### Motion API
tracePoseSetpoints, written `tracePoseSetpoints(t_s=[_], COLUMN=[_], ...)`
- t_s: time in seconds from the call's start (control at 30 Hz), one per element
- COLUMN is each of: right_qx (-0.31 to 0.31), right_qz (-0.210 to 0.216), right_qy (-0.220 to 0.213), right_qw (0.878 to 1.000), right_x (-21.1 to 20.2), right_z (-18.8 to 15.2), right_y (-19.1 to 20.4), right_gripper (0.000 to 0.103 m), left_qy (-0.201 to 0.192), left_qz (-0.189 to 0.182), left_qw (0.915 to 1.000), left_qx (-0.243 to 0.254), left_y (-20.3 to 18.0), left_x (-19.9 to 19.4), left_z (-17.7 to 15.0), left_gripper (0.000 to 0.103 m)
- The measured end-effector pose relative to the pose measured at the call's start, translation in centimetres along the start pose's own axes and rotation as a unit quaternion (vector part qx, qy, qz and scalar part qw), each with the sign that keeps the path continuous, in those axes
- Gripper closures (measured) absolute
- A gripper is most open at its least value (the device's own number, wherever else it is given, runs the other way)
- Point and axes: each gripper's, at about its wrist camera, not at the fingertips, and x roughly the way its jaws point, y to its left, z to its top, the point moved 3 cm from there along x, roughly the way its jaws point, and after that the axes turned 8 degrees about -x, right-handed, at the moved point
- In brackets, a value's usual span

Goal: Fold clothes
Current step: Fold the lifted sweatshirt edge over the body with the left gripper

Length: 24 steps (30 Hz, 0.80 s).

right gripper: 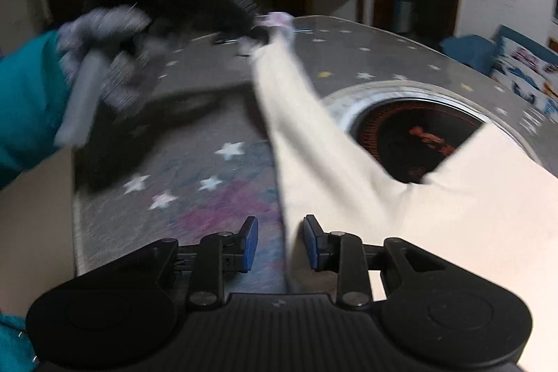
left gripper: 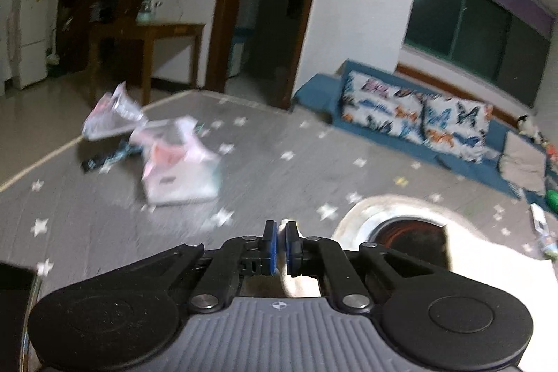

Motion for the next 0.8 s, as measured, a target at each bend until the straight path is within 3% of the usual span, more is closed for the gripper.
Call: tracePoseSetpoints(t_s=[0.2,0.43,0.63,0.8], right_qx=[0.023,0.057,0.124,0.164], right_qz=[-0.013,-0.063,-0.117,-0.151], right_qy=[-0.021,-0.033,-0.044,-0.051], right_qw=[0.999,0.996,0.984,0.973], right_x=[-1.9,-5.6,-9.0,-11.4], right_z=[0.2,-1.5,-4.6,-7.1], right_y=[-0.8,-3.5,-7.2,-9.2], right_gripper=[0.075,0.075,0.075,0.075], left_qy=[-0.027,-0.050,-0.056,-0.034], left_qz=[-0.063,-0.146,-0.220,-0.277], left_qw=[0.9975,0.9868,0.9696,0.9530], left_qx=[0.017,0.050,0.090,0.117], left_y=[-3.5,-9.0,-14.0,-18.3], left_x=[-3.2,-7.4,-10.3,-11.4], left_z=[1.3,1.4,0.2,-2.0], left_gripper=[0.098,0.098,0.098,0.098])
